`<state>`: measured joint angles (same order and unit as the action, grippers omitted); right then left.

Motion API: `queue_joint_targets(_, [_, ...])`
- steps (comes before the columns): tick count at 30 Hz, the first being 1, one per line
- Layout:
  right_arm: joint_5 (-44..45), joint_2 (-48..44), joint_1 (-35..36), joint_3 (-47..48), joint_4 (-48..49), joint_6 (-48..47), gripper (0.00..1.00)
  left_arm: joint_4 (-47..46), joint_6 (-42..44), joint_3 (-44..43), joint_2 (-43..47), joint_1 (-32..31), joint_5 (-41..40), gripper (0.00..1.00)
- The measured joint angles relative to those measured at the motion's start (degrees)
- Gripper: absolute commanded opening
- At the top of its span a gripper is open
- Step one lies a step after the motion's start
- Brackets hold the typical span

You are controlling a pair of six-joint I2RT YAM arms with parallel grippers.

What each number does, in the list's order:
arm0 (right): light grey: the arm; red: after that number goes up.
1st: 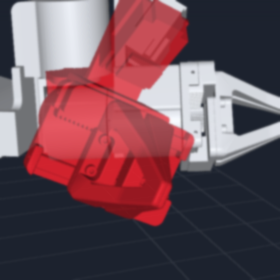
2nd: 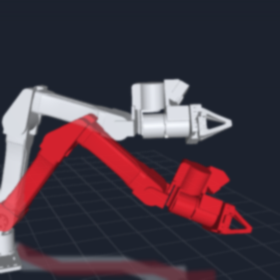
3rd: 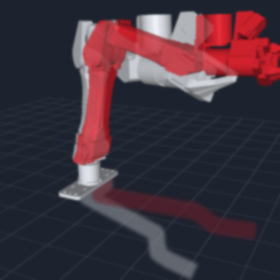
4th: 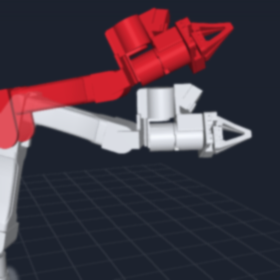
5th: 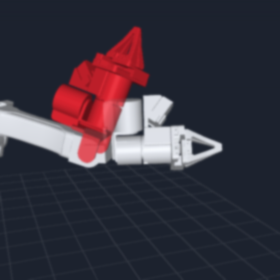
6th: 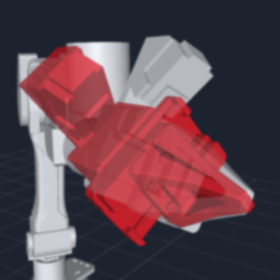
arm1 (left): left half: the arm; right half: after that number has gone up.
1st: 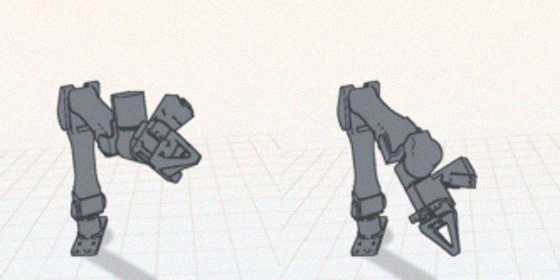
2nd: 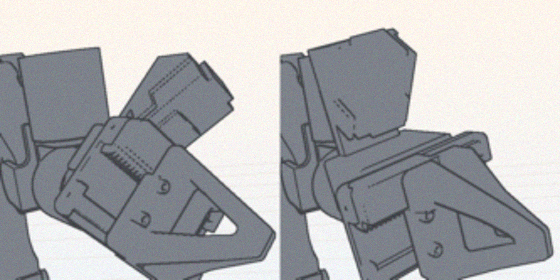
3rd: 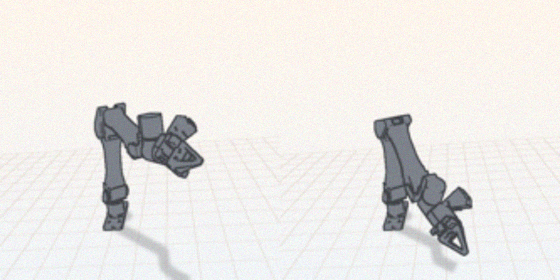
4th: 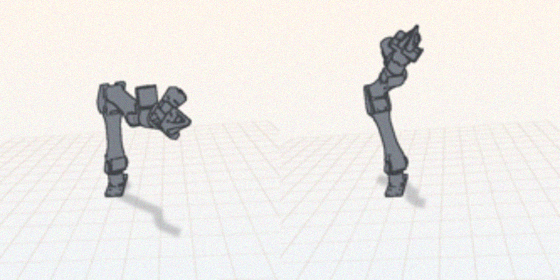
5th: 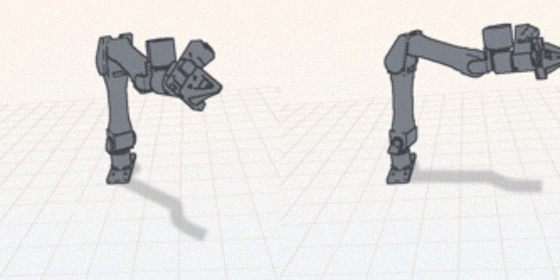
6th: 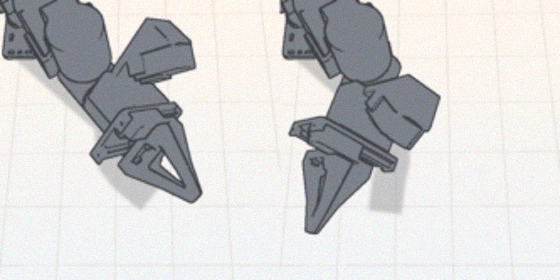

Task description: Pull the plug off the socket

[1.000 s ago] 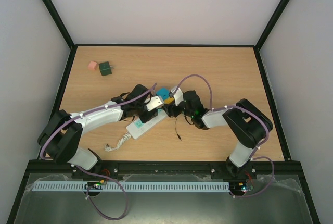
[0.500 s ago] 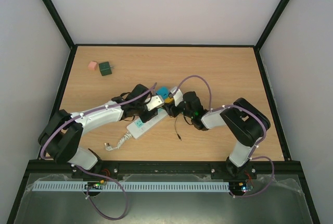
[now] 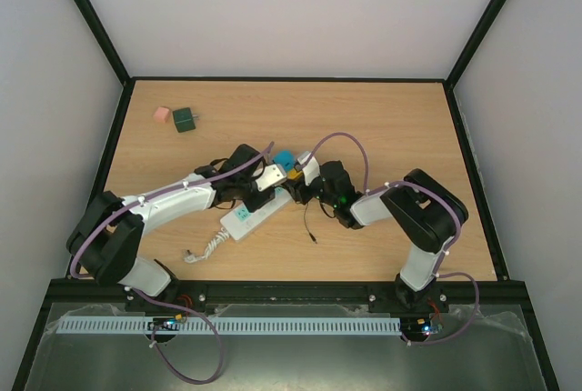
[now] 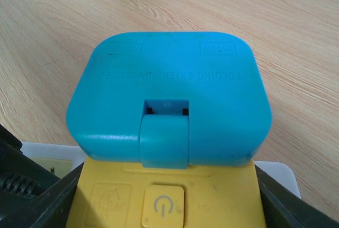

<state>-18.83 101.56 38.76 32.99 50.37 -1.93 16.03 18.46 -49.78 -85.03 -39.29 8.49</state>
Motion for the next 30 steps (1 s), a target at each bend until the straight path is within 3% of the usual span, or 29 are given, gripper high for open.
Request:
queue_joint_targets(15, [0.9,0.8,0.2,0.0,0.9,-0.7,0.25,2.3,-0.1,-2.0,0.4,0.7,2.8,0.03])
queue_joint_targets(25, [1.1,1.1,0.2,0.1,1.2,-0.7,0.25,7.3,4.5,-3.0,6.6,1.2,7.7,0.03])
queue_joint_targets(30, [1.1,1.2,0.2,0.3,1.2,-0.7,0.25,10.8,6.9,-3.0,9.6,4.5,11.1,0.03])
